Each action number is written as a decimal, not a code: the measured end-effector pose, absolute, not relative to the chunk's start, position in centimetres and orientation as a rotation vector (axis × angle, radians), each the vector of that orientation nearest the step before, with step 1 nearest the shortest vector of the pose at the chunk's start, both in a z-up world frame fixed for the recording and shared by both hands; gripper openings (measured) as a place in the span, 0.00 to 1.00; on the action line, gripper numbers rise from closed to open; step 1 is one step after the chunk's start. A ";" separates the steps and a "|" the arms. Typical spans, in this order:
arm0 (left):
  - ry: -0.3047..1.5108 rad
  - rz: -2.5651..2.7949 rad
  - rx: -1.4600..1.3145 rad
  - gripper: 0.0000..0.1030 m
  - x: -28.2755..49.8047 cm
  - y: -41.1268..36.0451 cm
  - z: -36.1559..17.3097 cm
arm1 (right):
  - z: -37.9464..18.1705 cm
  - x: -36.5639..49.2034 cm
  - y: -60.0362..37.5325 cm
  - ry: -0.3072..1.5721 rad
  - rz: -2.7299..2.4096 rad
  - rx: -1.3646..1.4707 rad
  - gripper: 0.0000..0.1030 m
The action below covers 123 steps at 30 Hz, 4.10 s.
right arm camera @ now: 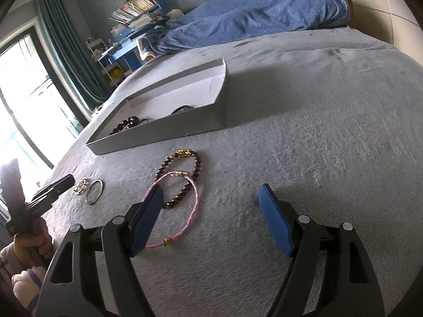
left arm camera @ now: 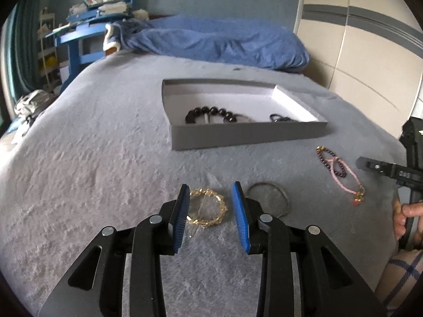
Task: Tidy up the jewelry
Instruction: 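Grasp the pink cord bracelet with the right gripper while the left carries the brooch toward the tray, then lower the gold brooch into the tray with the left gripper while the right lowers the pink bracelet in, then open both grippers to release the brooch and pink bracelet, then grasp the silver bangle with the left gripper while the right approaches the dark red bead bracelet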
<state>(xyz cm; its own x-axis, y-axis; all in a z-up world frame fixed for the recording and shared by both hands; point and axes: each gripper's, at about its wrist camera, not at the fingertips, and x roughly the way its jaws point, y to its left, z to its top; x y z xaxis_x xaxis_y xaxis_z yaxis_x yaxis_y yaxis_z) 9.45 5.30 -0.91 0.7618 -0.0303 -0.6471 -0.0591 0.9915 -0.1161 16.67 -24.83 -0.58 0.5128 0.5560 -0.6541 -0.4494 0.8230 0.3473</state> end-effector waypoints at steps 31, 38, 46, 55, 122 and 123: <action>0.693 0.020 -0.163 0.41 10.9 5.0 2.2 | 1.4 16.4 -23.7 0.821 0.739 0.162 0.03; 0.624 -0.013 -0.153 0.41 12.3 3.5 4.7 | 4.5 17.3 -22.9 0.753 0.784 0.184 0.03; 0.610 -0.030 -0.148 0.41 14.6 2.6 5.3 | 7.3 20.0 -23.0 0.712 0.817 0.218 0.03; 0.603 -0.041 -0.136 0.41 17.5 2.3 5.5 | 8.8 23.2 -21.0 0.701 0.813 0.203 0.03; 0.754 -0.041 -0.145 0.88 12.2 2.6 -0.9 | -0.4 18.3 -21.8 0.838 0.599 0.013 0.91; 0.764 -0.049 -0.137 0.88 12.1 2.3 -1.1 | -0.5 18.3 -21.8 0.844 0.600 0.009 0.91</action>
